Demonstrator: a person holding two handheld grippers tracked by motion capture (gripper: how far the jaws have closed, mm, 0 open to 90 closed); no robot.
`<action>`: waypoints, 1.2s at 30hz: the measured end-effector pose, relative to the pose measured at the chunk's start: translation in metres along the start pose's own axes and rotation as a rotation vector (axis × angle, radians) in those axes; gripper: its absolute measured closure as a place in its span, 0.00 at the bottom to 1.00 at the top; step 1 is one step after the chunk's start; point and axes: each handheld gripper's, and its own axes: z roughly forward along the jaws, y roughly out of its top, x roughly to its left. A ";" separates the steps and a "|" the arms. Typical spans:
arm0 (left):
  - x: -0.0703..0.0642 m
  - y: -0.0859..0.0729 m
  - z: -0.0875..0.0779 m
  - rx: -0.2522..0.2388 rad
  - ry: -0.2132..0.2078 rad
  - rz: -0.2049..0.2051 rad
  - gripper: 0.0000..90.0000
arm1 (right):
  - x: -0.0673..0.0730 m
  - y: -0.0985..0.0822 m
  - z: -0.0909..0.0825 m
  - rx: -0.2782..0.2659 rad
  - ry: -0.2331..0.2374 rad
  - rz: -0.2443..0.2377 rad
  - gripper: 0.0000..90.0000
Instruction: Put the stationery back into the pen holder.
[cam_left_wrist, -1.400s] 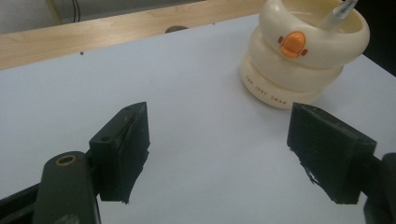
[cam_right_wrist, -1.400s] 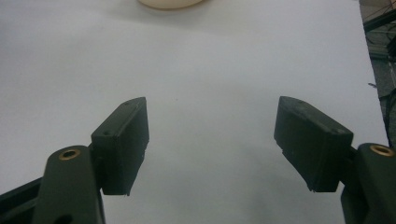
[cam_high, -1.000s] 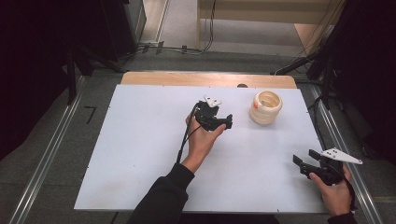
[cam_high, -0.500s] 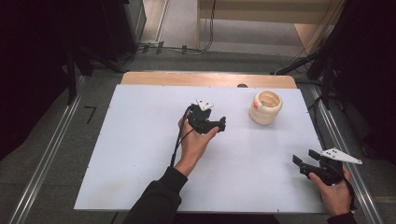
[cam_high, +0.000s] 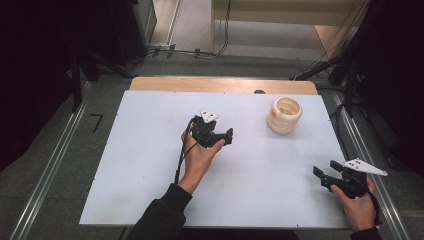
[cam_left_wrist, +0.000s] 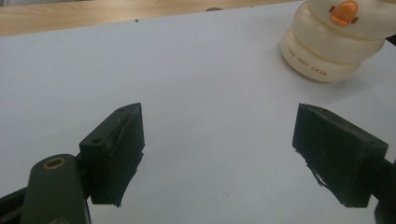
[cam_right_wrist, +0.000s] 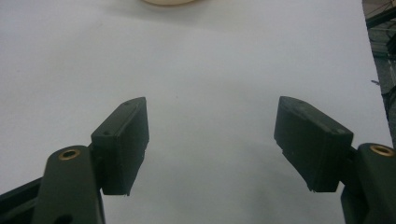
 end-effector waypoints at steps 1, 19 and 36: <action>0.001 -0.001 -0.001 -0.002 0.001 -0.007 0.19 | 0.000 0.000 0.000 0.001 -0.001 0.000 0.27; 0.015 -0.017 -0.007 0.002 0.024 -0.027 0.18 | 0.001 0.000 0.000 0.004 -0.004 -0.001 0.27; 0.027 -0.028 -0.014 0.011 0.032 -0.048 0.18 | 0.002 0.000 0.000 0.006 -0.005 -0.001 0.27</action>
